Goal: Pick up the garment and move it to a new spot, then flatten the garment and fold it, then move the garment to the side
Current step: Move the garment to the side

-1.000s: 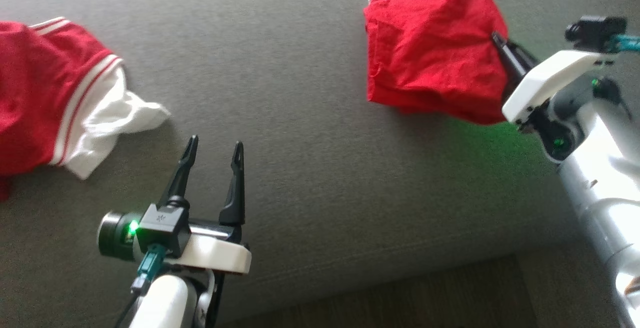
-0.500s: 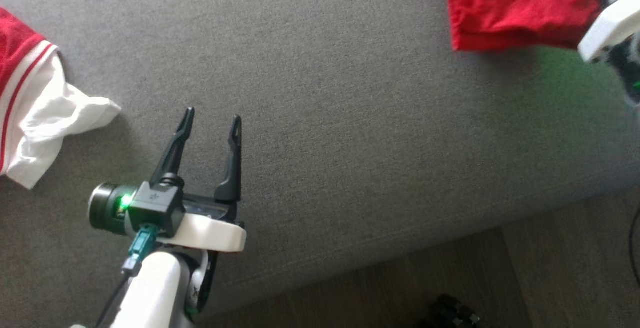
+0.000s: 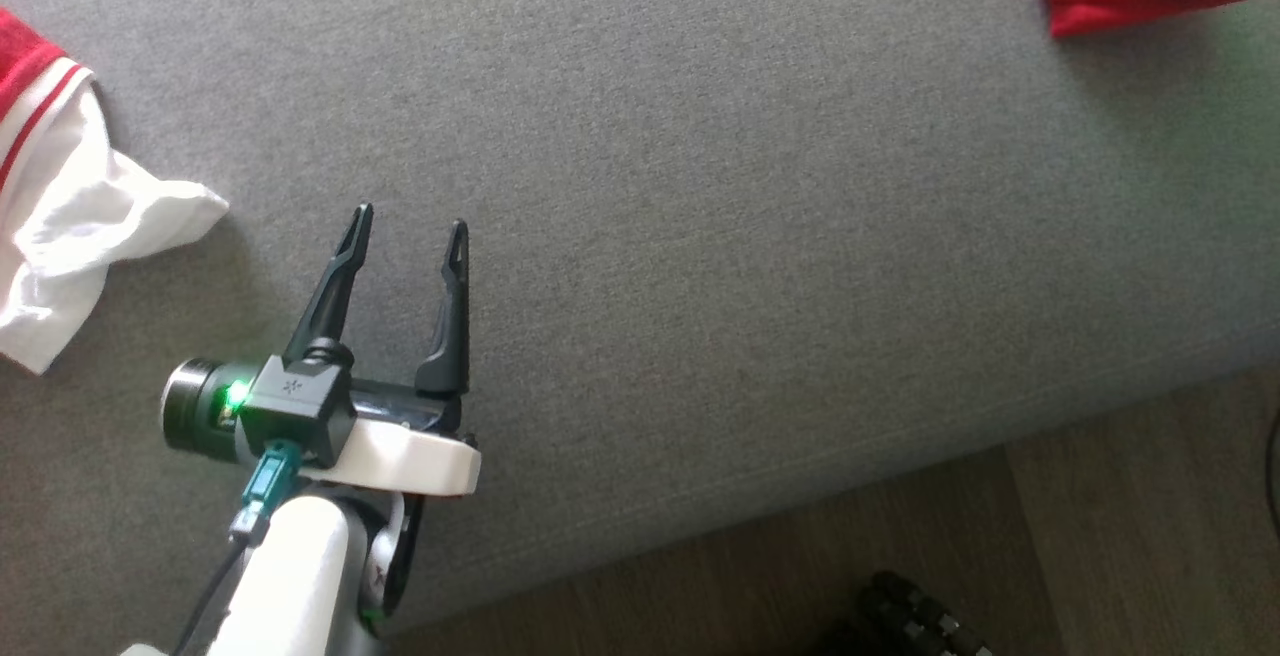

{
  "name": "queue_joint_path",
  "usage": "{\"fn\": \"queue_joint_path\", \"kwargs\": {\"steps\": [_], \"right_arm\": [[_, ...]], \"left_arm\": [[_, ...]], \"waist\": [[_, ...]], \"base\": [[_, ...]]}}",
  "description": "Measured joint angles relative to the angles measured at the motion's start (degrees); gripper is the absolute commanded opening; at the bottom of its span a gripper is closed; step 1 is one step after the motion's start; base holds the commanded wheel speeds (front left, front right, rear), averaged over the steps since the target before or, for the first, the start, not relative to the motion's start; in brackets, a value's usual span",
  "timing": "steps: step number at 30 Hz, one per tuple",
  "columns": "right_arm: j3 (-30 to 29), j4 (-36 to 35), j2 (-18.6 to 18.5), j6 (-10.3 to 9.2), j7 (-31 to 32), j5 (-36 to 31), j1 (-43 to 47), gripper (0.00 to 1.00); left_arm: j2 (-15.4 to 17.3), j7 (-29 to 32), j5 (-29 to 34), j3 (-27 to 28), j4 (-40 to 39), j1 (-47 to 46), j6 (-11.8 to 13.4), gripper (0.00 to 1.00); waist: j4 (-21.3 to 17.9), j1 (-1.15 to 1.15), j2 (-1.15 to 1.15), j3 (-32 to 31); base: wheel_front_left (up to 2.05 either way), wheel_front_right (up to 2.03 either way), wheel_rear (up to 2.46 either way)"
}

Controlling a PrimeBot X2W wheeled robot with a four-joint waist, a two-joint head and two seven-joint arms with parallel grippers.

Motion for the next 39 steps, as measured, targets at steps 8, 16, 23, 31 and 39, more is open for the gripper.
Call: {"fn": "queue_joint_path", "kwargs": {"steps": [8, 16, 23, 31, 39], "right_arm": [[-9.83, -1.91, 0.71, 0.0, 0.0, -14.7, 0.57, 1.0], [-20.22, -13.51, 10.03, 0.0, 0.0, -28.6, 6.42, 1.0], [-16.83, -19.4, 20.87, 0.0, 0.0, -23.17, 14.93, 1.0], [-5.95, -28.03, 23.87, 0.0, 0.0, -5.31, 29.81, 1.0], [-4.92, -37.51, 23.95, 0.0, 0.01, 0.08, 45.8, 1.0]], "left_arm": [[-0.1, 0.0, 0.0, -0.07, 0.04, -1.4, -0.42, 1.0], [-0.42, 0.0, -0.02, -0.05, 0.46, -1.26, -0.42, 1.0], [-0.86, 0.0, -1.21, -0.1, 0.97, -0.58, 0.12, 1.0], [-1.14, 0.0, -5.12, 0.09, 2.59, 4.15, 1.74, 1.0], [-1.29, 0.0, -8.55, 0.58, 1.62, 8.12, 4.92, 1.0]], "waist": [[0.94, 0.0, 0.0, 0.66], [1.74, -0.01, 0.0, -1.51], [2.96, -0.01, 0.0, -5.76], [6.29, -0.01, 0.0, -12.29], [10.57, -0.01, 0.0, -19.67]], "base": [[0.0, 0.0, 0.0], [0.0, 0.0, 0.0], [0.0, 0.0, 0.0], [0.0, 0.0, 0.0], [0.0, 0.0, 0.0]]}}
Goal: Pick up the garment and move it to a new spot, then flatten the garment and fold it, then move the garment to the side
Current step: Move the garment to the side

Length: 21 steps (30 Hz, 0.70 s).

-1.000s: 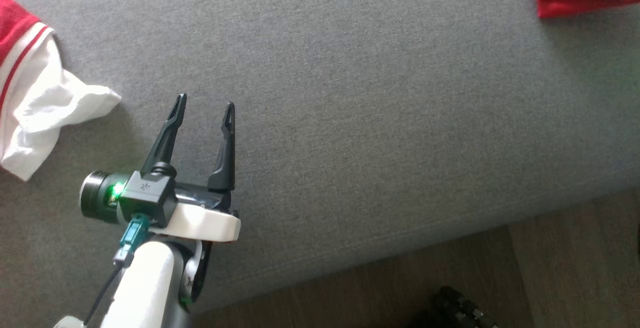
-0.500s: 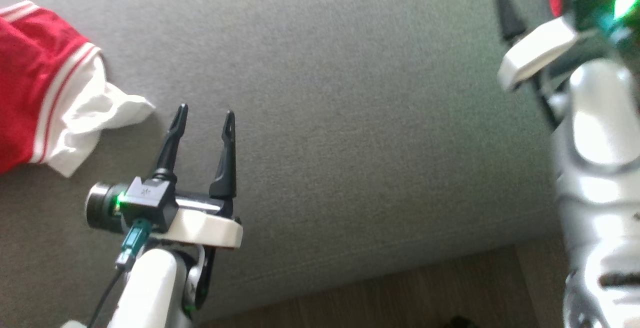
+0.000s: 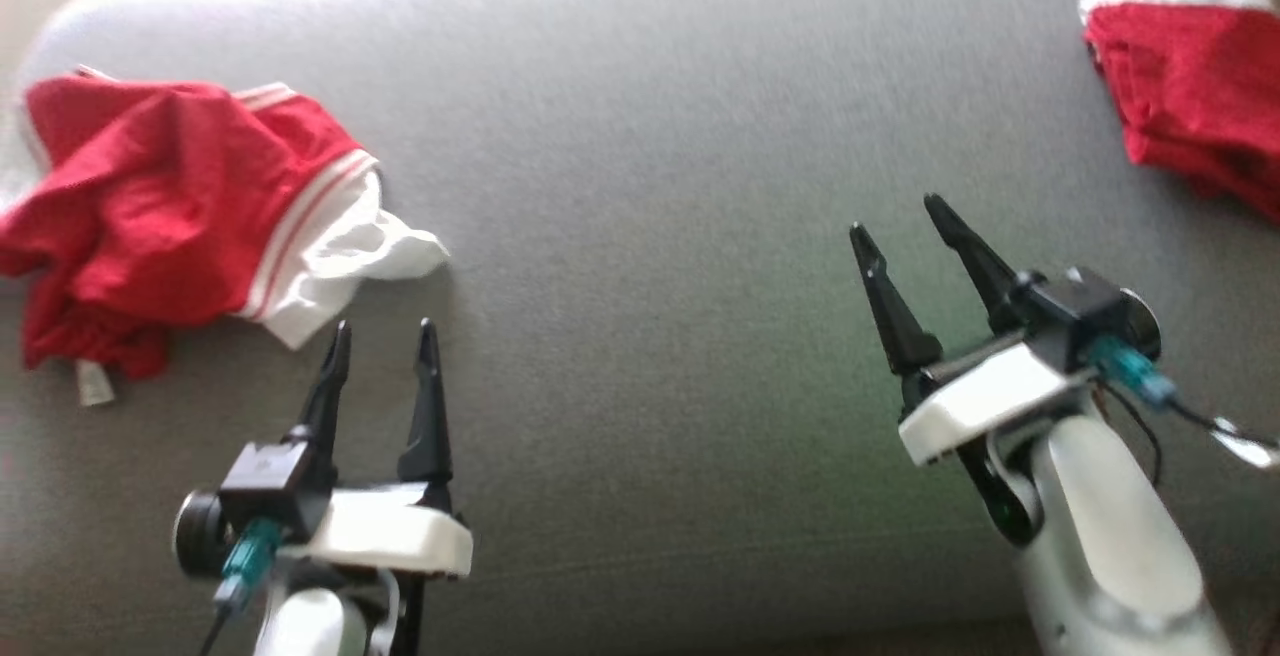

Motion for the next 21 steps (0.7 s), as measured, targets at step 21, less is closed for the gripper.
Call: {"fn": "queue_joint_path", "kwargs": {"steps": [21], "right_arm": [[-5.8, -12.73, 0.56, 0.0, 0.0, -1.1, 22.52, 1.0]], "left_arm": [[0.09, 0.0, -0.77, 3.14, -4.07, 13.56, 1.59, 1.0]], "waist": [[2.34, 0.0, 0.0, -11.3]], "base": [[0.0, 0.0, 0.0]]}}
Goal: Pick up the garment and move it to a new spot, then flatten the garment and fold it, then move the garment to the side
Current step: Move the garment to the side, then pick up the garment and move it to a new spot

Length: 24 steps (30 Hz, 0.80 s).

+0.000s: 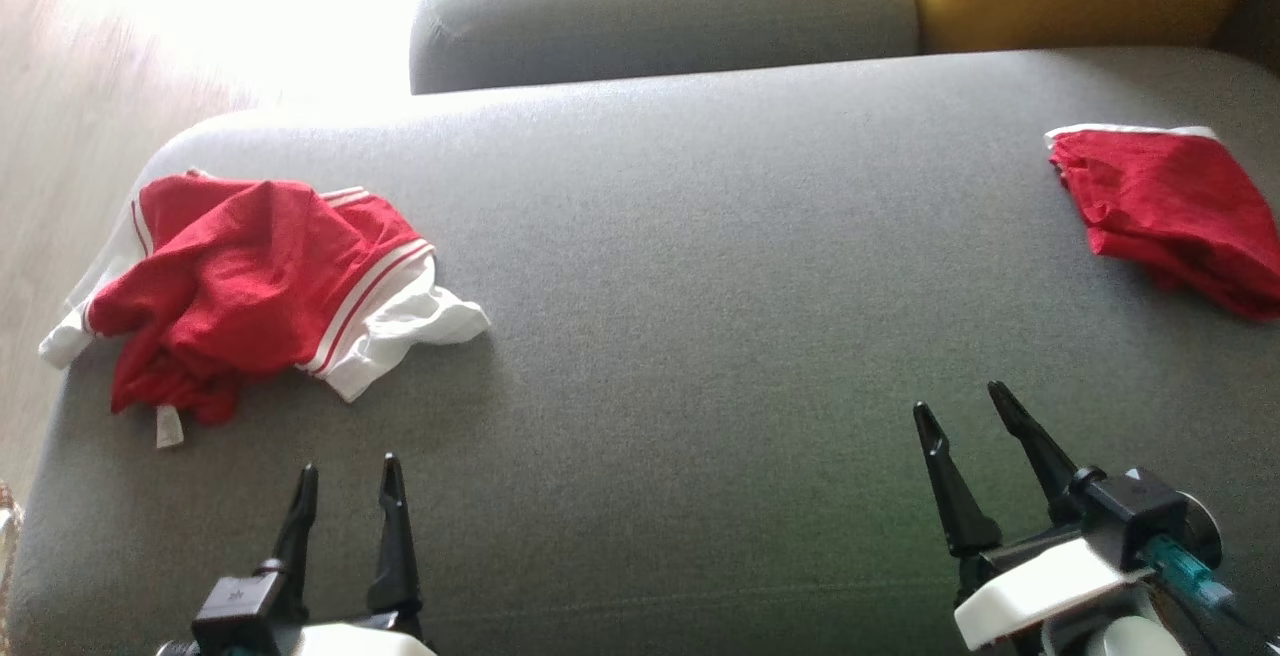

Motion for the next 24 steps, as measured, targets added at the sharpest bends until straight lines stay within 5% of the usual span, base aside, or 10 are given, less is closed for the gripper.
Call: {"fn": "queue_joint_path", "kwargs": {"steps": [24], "right_arm": [[2.65, 0.45, 0.12, 0.0, 0.0, 0.33, 1.23, 1.0]], "left_arm": [[0.01, 0.0, 1.25, 0.55, 2.48, 0.75, -0.89, 1.0]], "waist": [[-0.99, 0.01, 0.0, -1.48]], "base": [[0.0, 0.0, 0.0]]}}
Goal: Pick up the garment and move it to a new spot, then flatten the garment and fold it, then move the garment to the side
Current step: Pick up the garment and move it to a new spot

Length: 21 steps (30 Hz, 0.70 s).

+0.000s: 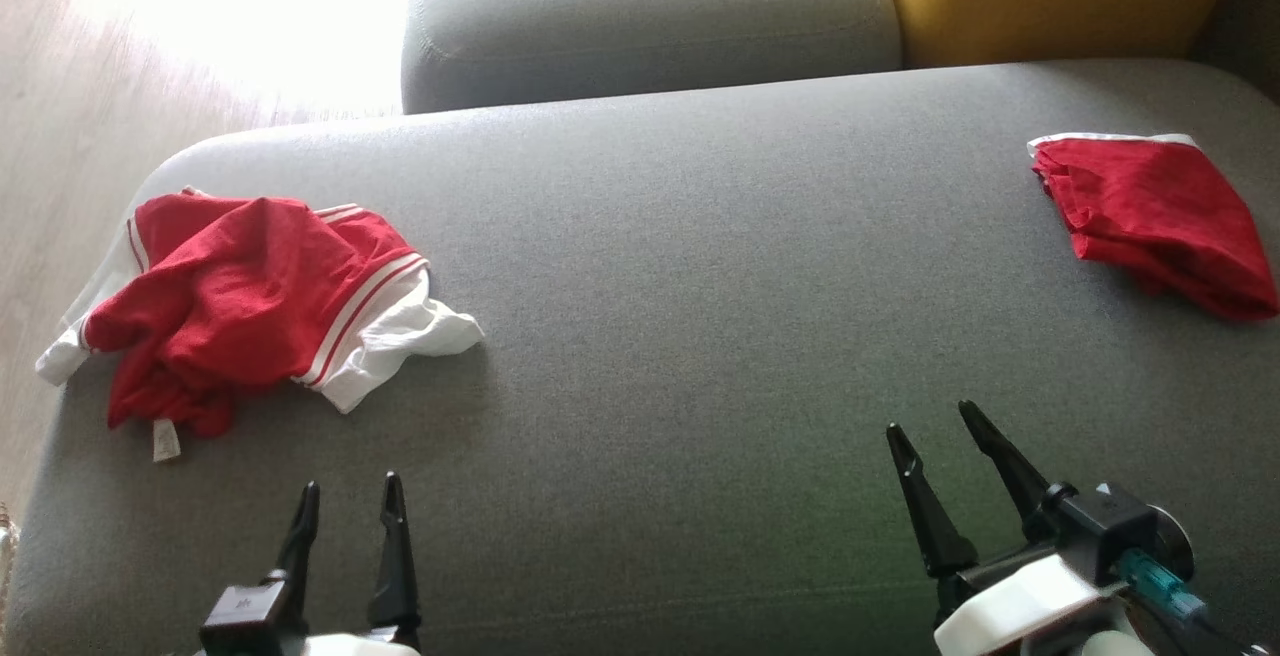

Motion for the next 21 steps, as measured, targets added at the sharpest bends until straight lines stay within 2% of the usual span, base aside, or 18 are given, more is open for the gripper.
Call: {"fn": "queue_joint_path", "kwargs": {"steps": [12, 21], "right_arm": [[0.13, 0.36, 0.0, 0.0, 0.0, 0.01, 0.01, 1.0], [1.56, -1.03, 0.01, 0.0, 0.0, 0.13, 0.04, 1.0]], "left_arm": [[0.0, 0.0, 0.0, 0.01, 0.48, -0.02, 0.02, 1.0], [0.01, 0.0, -0.01, -0.37, 0.68, -0.07, 0.58, 1.0]], "waist": [[1.2, 0.0, 0.0, -0.14], [5.86, 0.0, 0.0, 0.53]], "base": [[0.0, 0.0, 0.0], [0.0, 0.0, 0.0]]}}
